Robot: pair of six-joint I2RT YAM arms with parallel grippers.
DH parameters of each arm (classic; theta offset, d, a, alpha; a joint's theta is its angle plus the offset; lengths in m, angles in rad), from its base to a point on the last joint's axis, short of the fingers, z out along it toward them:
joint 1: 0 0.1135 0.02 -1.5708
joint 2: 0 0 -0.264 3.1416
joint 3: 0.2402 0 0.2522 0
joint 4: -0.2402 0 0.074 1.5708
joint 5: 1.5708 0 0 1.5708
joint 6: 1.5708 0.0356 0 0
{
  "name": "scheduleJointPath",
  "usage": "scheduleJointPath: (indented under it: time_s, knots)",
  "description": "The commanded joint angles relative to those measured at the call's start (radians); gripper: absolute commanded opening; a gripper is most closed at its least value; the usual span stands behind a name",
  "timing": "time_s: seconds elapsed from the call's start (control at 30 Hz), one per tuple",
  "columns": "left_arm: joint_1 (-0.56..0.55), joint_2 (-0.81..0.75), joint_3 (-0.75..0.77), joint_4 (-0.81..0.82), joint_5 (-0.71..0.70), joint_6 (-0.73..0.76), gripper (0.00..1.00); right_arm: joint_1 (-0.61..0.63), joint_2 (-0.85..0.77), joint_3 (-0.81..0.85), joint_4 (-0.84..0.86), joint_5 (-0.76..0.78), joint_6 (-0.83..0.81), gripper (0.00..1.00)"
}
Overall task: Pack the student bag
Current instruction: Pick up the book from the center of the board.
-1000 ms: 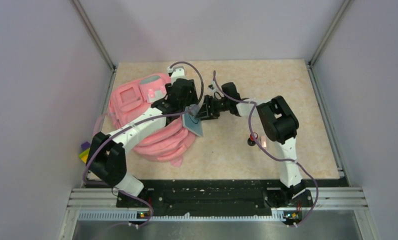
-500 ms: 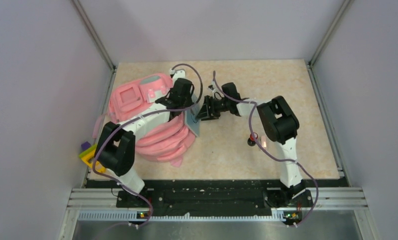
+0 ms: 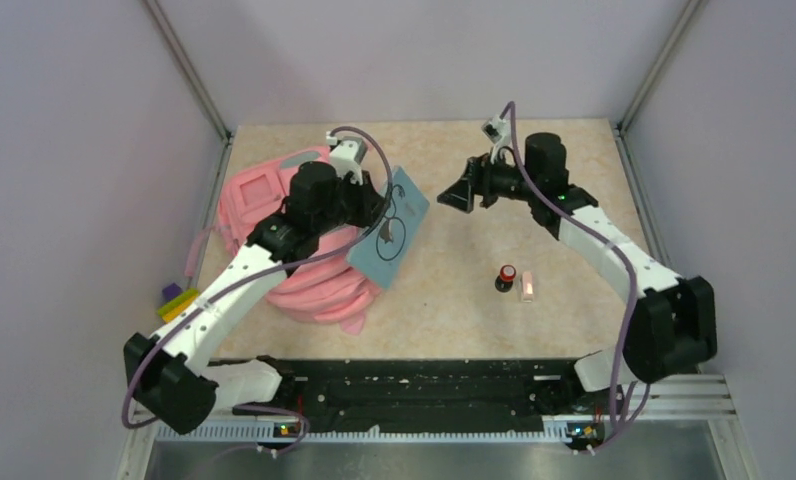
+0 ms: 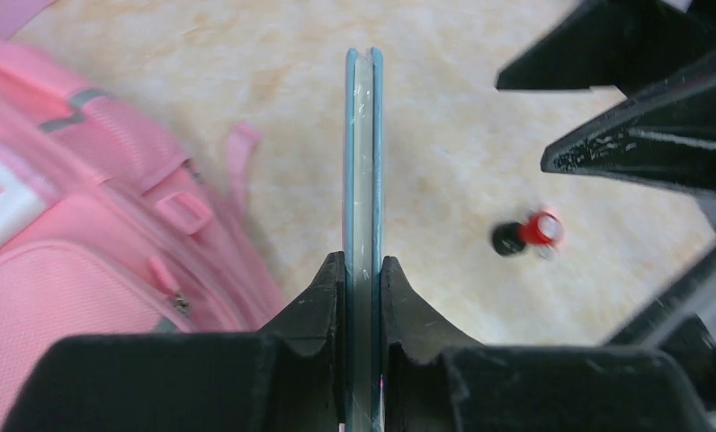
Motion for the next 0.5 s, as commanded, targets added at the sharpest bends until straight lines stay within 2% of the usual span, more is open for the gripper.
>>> scheduleJointPath:
  time_s: [0.0,0.1,0.2,0.37,0.47]
  knots:
    - [-0.004,-0.131,0.04,-0.067,0.352,0.091,0.0,0.019,-0.136,0.018,-0.156,-0.15,-0.165,0.79]
    - [-0.004,-0.199,0.012,-0.092,0.525,0.107,0.0,0.021,-0.219,-0.024,-0.13,-0.315,-0.162,0.81]
    - [-0.004,-0.257,-0.018,-0.082,0.617,0.103,0.0,0.052,-0.267,-0.045,-0.11,-0.461,-0.149,0.81]
    - [-0.005,-0.292,-0.04,-0.078,0.726,0.099,0.0,0.165,-0.285,-0.036,-0.2,-0.451,-0.238,0.81]
    - [-0.006,-0.312,-0.057,-0.053,0.761,0.087,0.0,0.183,-0.278,-0.058,-0.166,-0.469,-0.207,0.79]
